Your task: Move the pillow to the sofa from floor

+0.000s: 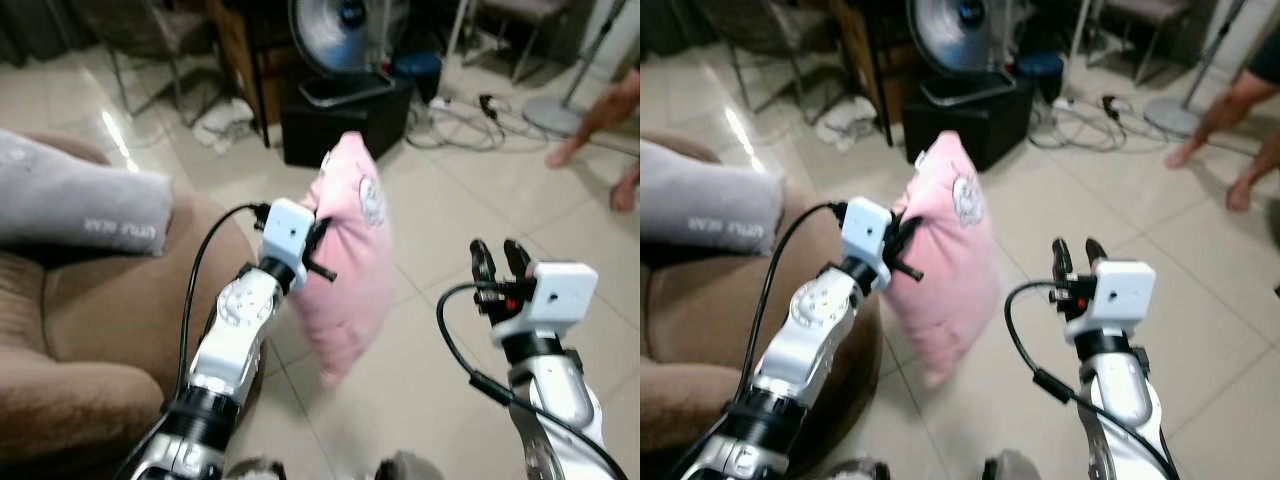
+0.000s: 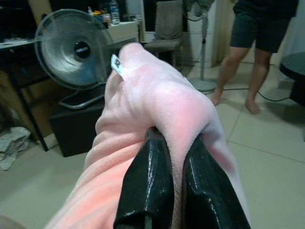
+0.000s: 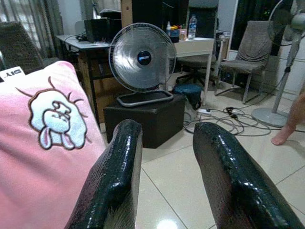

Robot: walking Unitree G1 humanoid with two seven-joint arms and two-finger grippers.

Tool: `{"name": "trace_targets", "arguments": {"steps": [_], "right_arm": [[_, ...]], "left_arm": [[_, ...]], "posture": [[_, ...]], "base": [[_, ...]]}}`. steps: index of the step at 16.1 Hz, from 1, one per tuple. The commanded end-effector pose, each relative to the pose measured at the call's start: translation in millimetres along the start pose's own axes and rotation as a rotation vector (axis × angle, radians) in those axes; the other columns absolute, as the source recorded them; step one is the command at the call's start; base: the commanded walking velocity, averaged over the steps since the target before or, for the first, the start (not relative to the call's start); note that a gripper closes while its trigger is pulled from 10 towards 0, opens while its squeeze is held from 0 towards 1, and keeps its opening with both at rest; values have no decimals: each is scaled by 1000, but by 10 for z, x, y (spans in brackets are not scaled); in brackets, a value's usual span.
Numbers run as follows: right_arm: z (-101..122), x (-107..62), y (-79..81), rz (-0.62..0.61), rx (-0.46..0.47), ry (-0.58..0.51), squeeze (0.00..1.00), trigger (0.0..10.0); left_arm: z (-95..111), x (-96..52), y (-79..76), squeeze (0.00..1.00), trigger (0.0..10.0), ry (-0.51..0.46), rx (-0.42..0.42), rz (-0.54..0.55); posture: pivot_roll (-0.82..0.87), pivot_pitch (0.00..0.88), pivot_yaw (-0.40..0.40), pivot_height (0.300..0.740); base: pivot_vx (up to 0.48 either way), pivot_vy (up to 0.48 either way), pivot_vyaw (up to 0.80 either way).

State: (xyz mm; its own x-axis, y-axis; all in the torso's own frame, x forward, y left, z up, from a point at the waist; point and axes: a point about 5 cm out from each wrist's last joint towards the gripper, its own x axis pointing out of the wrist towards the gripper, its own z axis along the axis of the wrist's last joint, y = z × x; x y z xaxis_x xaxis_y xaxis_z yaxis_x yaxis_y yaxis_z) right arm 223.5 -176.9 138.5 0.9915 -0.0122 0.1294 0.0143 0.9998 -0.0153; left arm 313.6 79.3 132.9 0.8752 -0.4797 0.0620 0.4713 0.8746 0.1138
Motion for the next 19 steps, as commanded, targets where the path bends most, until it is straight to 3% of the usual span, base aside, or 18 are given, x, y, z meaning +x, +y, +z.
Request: {"name": "trace_targets", "arguments": {"steps": [1,2,5,9,19], "right_arm": [[-59,-19,-30,-21,-1,30,0,10000],[-106,-16,-35,-50,5,62,0,10000],[-110,0,73,27,-50,63,0,10000],[-129,5,109,53,-71,63,0,10000],[-173,-32,89,82,-96,74,0,10000]], "left_arm": [[109,58,-14,0,10000,-52,9,1],[83,100,-35,0,10000,-16,57,-7],[147,224,-59,0,10000,-39,61,-28],[185,319,-57,0,10000,-41,74,-26],[138,361,-47,0,10000,-24,73,-17]], "posture": [[-82,3,20,740],[-82,0,21,740],[-84,0,26,740],[-90,0,41,740],[-87,1,34,740]], "base": [[0,0,0],[0,0,0],[0,0,0],[300,0,800],[331,0,800]]}}
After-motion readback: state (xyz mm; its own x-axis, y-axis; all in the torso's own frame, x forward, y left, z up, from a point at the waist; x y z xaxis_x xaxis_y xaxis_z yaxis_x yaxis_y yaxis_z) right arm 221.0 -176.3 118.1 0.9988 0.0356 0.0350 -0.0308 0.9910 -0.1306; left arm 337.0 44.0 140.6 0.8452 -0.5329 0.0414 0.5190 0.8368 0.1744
